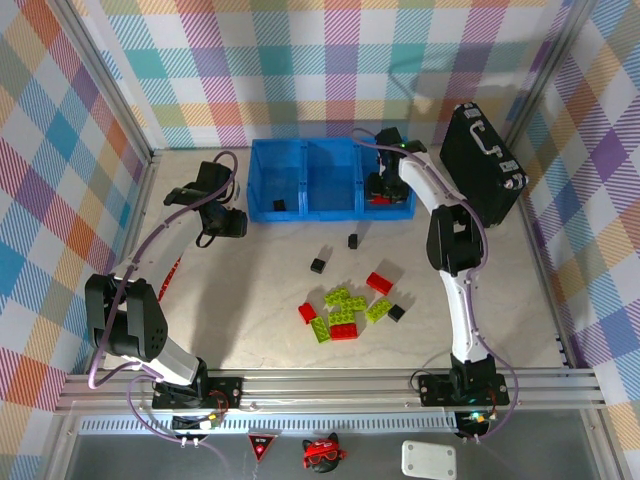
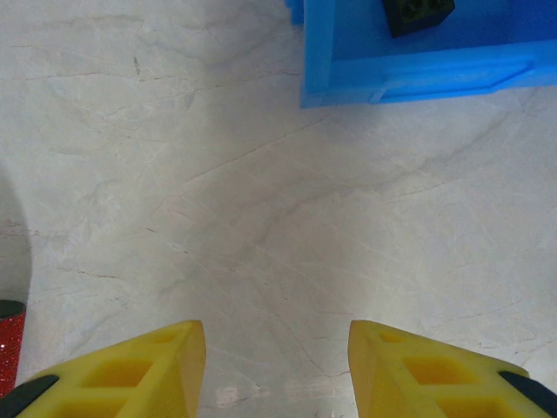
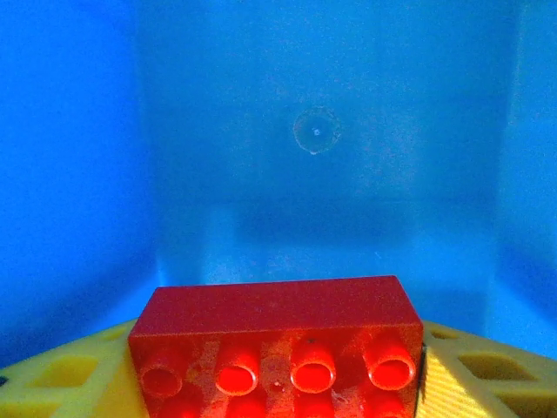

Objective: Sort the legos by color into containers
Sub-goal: Place the lego in the container.

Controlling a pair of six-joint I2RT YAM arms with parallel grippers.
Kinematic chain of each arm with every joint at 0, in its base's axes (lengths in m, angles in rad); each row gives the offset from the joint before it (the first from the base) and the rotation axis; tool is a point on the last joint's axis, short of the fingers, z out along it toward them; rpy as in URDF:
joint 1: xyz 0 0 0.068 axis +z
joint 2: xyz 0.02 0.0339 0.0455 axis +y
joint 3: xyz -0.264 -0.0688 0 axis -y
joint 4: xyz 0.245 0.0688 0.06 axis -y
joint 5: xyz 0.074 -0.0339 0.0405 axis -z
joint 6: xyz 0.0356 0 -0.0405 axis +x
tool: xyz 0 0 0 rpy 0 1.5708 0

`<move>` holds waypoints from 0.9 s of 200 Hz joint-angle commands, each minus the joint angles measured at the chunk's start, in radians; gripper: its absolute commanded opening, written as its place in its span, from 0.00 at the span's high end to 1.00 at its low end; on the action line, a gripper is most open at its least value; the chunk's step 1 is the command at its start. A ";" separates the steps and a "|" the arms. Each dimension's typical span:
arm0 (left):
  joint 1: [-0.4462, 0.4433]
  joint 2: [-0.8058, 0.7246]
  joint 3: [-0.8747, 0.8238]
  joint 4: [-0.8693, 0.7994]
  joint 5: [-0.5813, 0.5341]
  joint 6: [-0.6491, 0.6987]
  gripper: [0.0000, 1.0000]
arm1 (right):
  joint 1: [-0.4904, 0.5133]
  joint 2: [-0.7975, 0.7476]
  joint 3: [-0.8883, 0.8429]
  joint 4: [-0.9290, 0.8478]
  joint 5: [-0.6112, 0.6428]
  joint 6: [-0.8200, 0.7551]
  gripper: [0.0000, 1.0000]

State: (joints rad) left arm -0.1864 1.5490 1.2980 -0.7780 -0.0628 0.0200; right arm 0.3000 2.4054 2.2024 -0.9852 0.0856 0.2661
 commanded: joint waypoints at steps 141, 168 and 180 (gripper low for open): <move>0.013 -0.044 -0.022 0.011 0.011 0.008 0.53 | -0.007 0.013 0.049 -0.010 -0.003 0.026 0.25; 0.013 -0.047 -0.022 0.013 0.013 0.008 0.53 | -0.007 -0.028 0.045 -0.023 0.000 0.019 0.25; 0.012 -0.049 -0.022 0.013 0.013 0.006 0.53 | -0.007 -0.053 0.036 -0.023 0.002 0.018 0.25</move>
State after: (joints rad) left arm -0.1864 1.5356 1.2854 -0.7628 -0.0608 0.0200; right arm 0.2935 2.4542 2.2253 -0.9894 0.0937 0.2840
